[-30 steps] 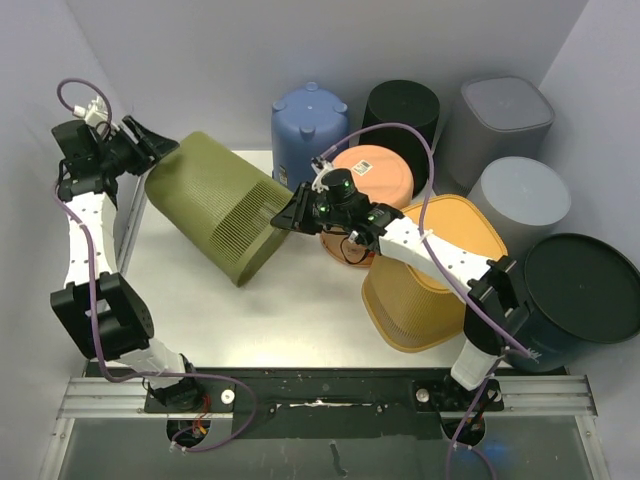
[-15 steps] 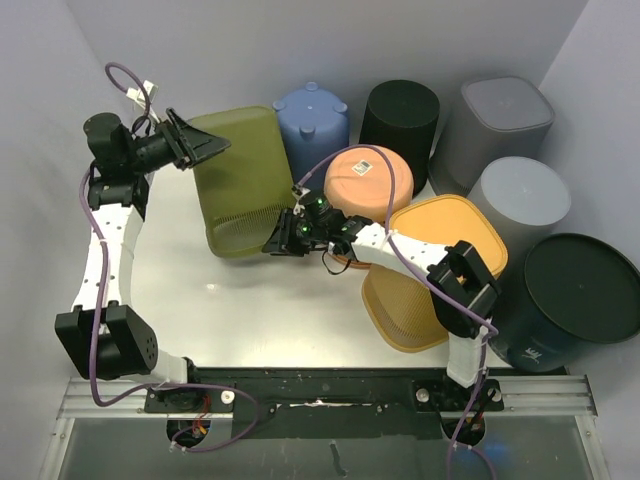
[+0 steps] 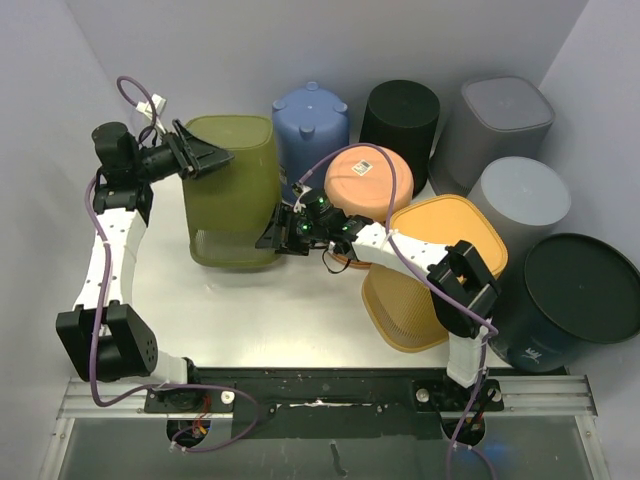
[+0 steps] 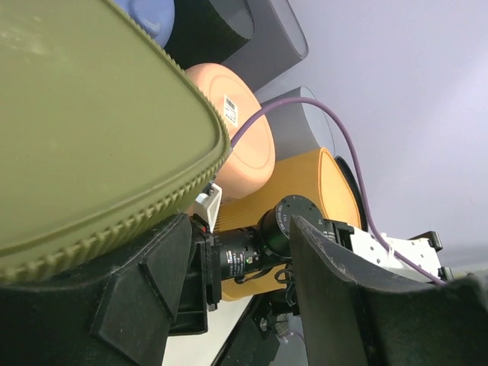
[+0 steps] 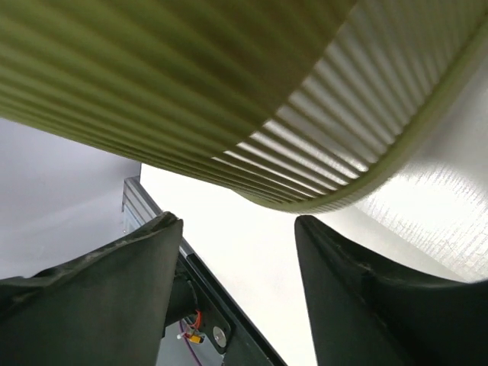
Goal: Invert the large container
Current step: Turn the container upside down at the center of the board, then reset both arms
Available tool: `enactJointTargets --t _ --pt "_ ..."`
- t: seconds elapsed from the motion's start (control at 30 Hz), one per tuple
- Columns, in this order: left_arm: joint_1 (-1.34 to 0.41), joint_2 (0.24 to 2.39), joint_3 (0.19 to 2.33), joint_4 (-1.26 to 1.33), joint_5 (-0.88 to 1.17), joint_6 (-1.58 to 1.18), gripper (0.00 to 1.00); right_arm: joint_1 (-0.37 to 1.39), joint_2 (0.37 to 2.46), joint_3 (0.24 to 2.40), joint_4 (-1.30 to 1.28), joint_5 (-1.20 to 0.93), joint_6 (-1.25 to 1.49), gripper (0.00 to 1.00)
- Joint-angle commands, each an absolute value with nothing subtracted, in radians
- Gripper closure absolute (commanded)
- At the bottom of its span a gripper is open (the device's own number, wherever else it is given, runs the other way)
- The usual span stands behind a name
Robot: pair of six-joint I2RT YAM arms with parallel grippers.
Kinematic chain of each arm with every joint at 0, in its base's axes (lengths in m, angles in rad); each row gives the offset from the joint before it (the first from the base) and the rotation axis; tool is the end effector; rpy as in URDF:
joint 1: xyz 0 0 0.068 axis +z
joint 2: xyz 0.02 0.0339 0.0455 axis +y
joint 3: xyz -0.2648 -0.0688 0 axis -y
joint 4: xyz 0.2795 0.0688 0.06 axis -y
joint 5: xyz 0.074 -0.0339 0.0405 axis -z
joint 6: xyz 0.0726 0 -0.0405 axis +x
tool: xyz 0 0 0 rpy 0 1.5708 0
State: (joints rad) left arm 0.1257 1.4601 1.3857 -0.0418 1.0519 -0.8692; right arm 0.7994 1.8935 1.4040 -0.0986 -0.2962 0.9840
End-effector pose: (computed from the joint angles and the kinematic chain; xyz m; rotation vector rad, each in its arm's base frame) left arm 0.3881 -0.0145 0.4030 -0.0378 1.8396 -1.4126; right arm 0.3321 0.3720 0.2066 0.0310 2.4560 1.2489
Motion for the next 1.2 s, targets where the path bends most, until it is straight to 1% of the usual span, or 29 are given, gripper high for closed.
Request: enactJointTargets --t 0.0,0.03,0.2,0.3,0.43,0.5,0.63,0.7,0.77,0.8,0.83,0.93,1.07,1.17 --pt "0.113 1.398 1.449 -0.068 1.074 -0.837 0.46 0.807 1.85 1.429 -0.083 -0.291 0.969 0.34" --pt "0.109 1.391 1.469 -0.096 1.069 -0.821 0.46 0.812 1.838 1.436 -0.103 -0.284 0.957 0.33" --pt "0.045 1.317 1.54 -0.274 0.987 -0.654 0.45 0.85 1.76 1.532 -0.193 -0.221 0.849 0.3" --pt "0.025 1.273 1.547 -0.307 0.975 -0.626 0.43 0.874 1.712 1.61 -0.26 -0.172 0.779 0.27" --pt "0.01 1.24 1.582 -0.363 0.931 -0.568 0.37 0.881 1.638 1.651 -0.323 -0.101 0.7 0.24" --pt "-0.003 1.243 1.624 -0.446 0.827 -0.526 0.34 0.881 1.592 1.667 -0.353 -0.033 0.663 0.22" --pt "-0.077 1.279 1.718 -0.617 0.526 -0.433 0.28 0.88 1.494 1.699 -0.409 0.093 0.567 0.17" --pt "-0.144 1.301 1.757 -0.658 0.334 -0.393 0.27 0.878 1.44 1.701 -0.438 0.224 0.498 0.13" --pt "-0.236 1.345 1.82 -0.739 0.089 -0.337 0.28 0.863 1.378 1.678 -0.492 0.423 0.455 0.04" --pt "-0.265 1.363 1.838 -0.761 0.02 -0.313 0.28 0.843 1.341 1.652 -0.512 0.507 0.45 0.02" --pt "-0.28 1.375 1.85 -0.767 -0.005 -0.298 0.28 0.814 1.306 1.624 -0.531 0.573 0.451 0.0" --pt "-0.285 1.362 1.817 -0.698 0.018 -0.321 0.28 0.707 1.189 1.543 -0.569 0.664 0.45 0.02" --pt "-0.29 1.289 1.651 -0.518 -0.121 -0.386 0.27 0.625 1.037 1.442 -0.622 0.794 0.461 0.02" --pt "-0.294 1.281 1.627 -0.501 -0.159 -0.432 0.26 0.594 0.955 1.401 -0.67 0.839 0.487 0.02"
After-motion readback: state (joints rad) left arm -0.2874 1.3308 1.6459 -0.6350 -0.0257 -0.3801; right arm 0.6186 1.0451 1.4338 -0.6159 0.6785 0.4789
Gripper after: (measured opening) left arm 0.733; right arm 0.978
